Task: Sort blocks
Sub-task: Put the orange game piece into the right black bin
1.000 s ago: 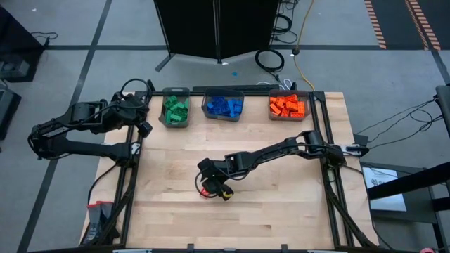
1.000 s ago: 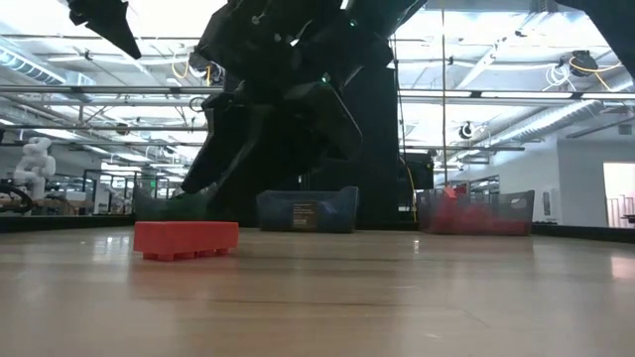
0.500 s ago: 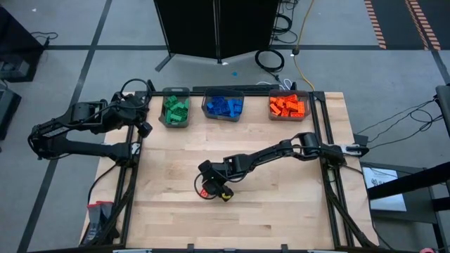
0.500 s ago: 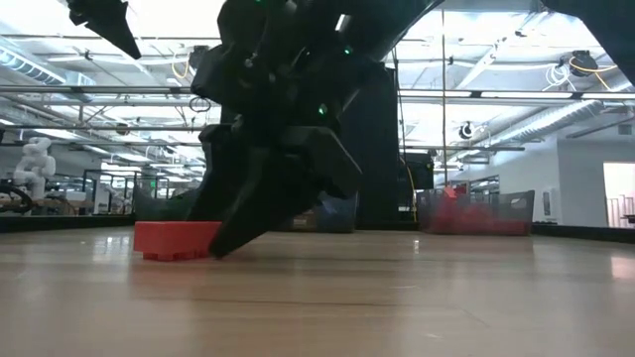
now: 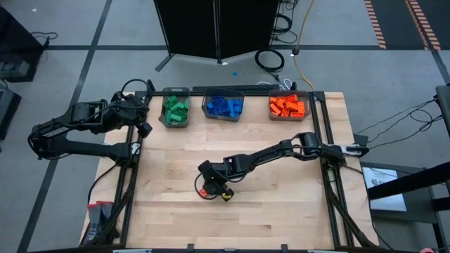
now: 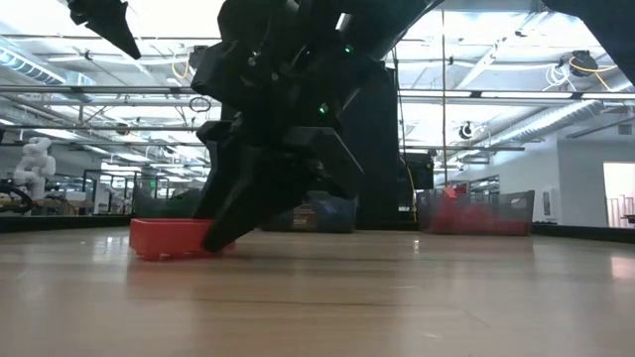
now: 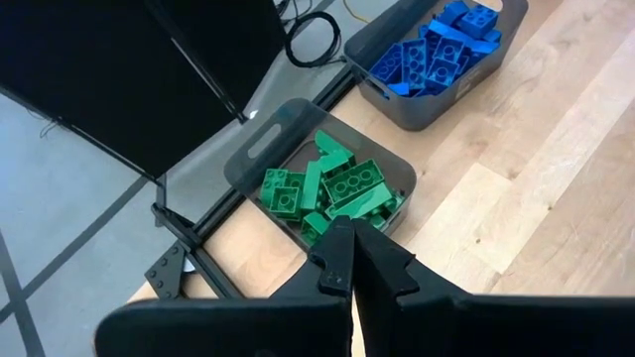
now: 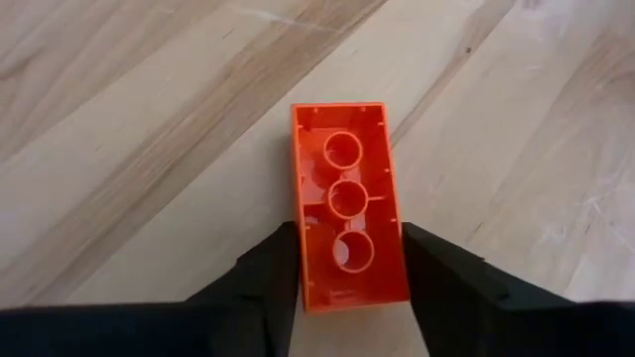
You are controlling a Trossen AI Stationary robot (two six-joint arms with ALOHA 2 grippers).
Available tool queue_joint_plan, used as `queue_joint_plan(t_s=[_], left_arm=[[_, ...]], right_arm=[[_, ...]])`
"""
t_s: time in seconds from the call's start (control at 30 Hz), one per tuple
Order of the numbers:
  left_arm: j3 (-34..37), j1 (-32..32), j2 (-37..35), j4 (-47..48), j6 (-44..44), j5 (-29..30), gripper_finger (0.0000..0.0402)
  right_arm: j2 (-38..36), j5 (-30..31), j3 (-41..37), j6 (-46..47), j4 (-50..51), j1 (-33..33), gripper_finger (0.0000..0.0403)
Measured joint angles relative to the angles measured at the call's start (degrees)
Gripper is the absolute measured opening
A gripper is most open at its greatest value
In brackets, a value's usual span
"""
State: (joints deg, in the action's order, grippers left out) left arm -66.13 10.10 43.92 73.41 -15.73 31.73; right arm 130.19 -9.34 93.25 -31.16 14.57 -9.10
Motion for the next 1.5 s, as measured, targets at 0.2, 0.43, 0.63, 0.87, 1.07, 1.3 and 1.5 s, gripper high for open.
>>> queue_joint_plan(t_s=[0.2, 0.43, 0.63, 0.87, 1.07, 1.3, 1.5], left_arm=[[0.0, 0.0, 0.0, 0.0, 0.1, 0.0, 0.0000], [0.0, 0.0, 0.0, 0.0, 0.1, 0.0, 0.0000], [0.0, 0.0, 0.0, 0.0, 0.1, 0.0, 0.0000], [0.0, 0.0, 0.0, 0.0, 1.6, 0.0, 0.0000], [0.0, 0.0, 0.0, 0.0, 1.5, 0.0, 0.0000], [0.0, 0.0, 0.0, 0.0, 1.5, 0.0, 0.0000], [0.0, 0.0, 0.0, 0.0, 1.5, 0.0, 0.0000]], right_arm=[[0.0, 0.0, 0.0, 0.0, -0.2, 0.0, 0.0128], [0.0, 0.0, 0.0, 0.4, -0.2, 0.0, 0.0130], [0.0, 0.0, 0.0, 1.3, -0.2, 0.0, 0.0130], [0.1, 0.0, 3.2, 7.9, 0.7, 0.0, 0.0130], [0.1, 0.0, 8.9, 8.1, 0.9, 0.0, 0.0130], [0.0, 0.0, 17.8, 8.1, 11.0, 0.0, 0.0130], [0.0, 0.0, 26.2, 7.7, 23.7, 0.0, 0.0130]])
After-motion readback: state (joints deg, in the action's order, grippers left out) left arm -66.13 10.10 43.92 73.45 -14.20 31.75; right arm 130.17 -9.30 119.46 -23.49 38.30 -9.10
